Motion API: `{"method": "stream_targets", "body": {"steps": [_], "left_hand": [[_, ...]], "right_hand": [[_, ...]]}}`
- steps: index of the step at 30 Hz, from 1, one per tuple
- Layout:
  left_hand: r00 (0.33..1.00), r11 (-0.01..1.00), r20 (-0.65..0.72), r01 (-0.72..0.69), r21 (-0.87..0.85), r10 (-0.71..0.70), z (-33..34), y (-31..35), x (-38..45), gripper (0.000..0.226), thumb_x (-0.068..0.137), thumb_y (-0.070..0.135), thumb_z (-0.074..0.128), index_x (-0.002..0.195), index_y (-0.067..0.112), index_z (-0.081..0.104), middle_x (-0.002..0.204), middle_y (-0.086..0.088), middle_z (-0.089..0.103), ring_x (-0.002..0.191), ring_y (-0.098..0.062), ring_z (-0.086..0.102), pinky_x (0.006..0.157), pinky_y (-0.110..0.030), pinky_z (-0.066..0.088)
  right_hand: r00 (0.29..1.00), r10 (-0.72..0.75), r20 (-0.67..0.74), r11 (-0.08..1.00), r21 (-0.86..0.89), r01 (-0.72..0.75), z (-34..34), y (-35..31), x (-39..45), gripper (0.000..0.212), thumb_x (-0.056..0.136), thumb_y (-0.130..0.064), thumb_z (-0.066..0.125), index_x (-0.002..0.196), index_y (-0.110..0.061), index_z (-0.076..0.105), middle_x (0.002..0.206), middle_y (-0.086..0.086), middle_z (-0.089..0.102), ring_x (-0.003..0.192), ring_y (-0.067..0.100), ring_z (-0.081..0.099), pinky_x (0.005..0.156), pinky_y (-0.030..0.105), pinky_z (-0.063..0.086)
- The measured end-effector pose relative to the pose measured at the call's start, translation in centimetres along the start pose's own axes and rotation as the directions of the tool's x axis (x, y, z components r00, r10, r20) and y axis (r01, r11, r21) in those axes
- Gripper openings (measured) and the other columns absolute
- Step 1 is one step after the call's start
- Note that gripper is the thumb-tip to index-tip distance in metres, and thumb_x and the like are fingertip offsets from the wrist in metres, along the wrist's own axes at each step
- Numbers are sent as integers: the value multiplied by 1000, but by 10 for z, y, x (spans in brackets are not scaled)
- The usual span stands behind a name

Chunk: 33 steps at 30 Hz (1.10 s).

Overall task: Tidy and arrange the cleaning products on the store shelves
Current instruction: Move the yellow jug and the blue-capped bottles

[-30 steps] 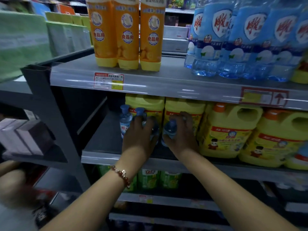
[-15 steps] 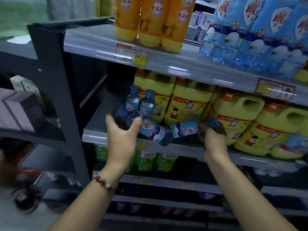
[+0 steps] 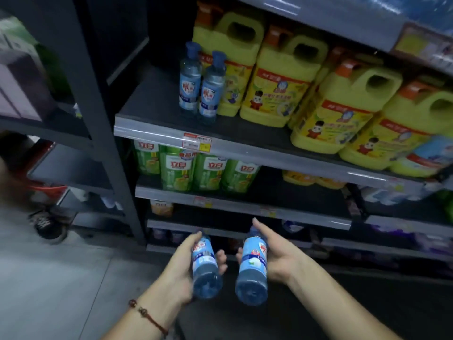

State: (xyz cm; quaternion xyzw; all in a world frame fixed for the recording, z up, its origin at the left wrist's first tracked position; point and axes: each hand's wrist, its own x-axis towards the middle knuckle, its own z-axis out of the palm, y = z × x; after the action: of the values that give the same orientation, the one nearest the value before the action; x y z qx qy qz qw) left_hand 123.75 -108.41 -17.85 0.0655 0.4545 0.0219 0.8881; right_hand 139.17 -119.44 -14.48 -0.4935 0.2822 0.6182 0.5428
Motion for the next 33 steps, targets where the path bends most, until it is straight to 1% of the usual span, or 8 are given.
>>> {"method": "stream_targets", "body": {"steps": [5, 13, 19, 22, 25, 28, 31, 33], "left_hand": [[997, 976, 52, 40, 214, -52, -7, -66, -5, 31, 78, 19, 65, 100, -2, 59, 81, -21, 64, 62, -30, 63, 57, -37, 59], [991, 894, 114, 17, 449, -76, 60, -201, -8, 43, 95, 32, 61, 129, 7, 57, 95, -24, 74, 59, -28, 71, 51, -34, 60], [953, 706, 119, 119, 699, -279, 122, -325, -6, 49, 79, 40, 70, 110, 3, 62, 75, -15, 68, 52, -24, 67, 51, -33, 60], [923, 603, 115, 143, 785, -367, 144, -375, -11, 45, 77, 31, 70, 108, -1, 61, 78, -15, 66, 56, -25, 66, 54, -33, 60], [903, 509, 120, 119, 852, -412, 157, -407, -15, 51, 69, 13, 75, 114, -2, 56, 81, -17, 68, 61, -28, 68, 57, -37, 61], [897, 397, 254, -98, 913, -362, 165, -416, -18, 62, 63, 5, 80, 119, 4, 55, 86, -19, 68, 68, -29, 68, 61, -38, 59], [856, 64, 441, -441, 895, -270, 176, -410, -20, 71, 62, 27, 84, 128, 22, 56, 94, -11, 71, 79, -20, 70, 69, -32, 57], [808, -48, 547, -569, 821, -221, 186, -404, -14, 71, 68, 28, 82, 133, 39, 54, 97, -1, 71, 82, -14, 70, 73, -27, 56]], "right_hand": [[994, 1, 112, 999, -45, 4, -59, 27, -32, 31, 72, -6, 67, 97, 5, 54, 78, 25, 61, 63, 35, 65, 58, 41, 62], [978, -188, 87, 877, 463, 127, -234, 76, -105, 26, 78, -28, 77, 94, -8, 69, 80, 16, 70, 57, 31, 71, 45, 37, 60], [918, -385, -94, 717, 597, 361, -375, 141, -183, 60, 68, -5, 66, 127, -11, 57, 100, 25, 64, 71, 33, 69, 63, 41, 61], [867, -468, -173, 663, 579, 474, -411, 163, -214, 58, 68, -9, 69, 125, -7, 57, 84, 20, 67, 64, 28, 71, 59, 35, 60], [760, -577, -299, 605, 469, 644, -428, 175, -229, 42, 76, -11, 71, 117, -9, 62, 77, 15, 66, 64, 23, 66, 55, 30, 57], [585, -676, -448, 544, 232, 806, -436, 181, -235, 31, 84, -8, 75, 114, -13, 68, 87, 13, 66, 71, 20, 66, 63, 32, 57], [391, -749, -535, 517, -103, 850, -437, 174, -238, 49, 80, -12, 82, 123, -28, 65, 96, 1, 74, 78, 11, 71, 68, 26, 57], [291, -798, -527, 480, -266, 836, -435, 163, -238, 71, 76, -16, 86, 135, -38, 53, 110, -9, 71, 88, 4, 72, 74, 23, 58]]}}
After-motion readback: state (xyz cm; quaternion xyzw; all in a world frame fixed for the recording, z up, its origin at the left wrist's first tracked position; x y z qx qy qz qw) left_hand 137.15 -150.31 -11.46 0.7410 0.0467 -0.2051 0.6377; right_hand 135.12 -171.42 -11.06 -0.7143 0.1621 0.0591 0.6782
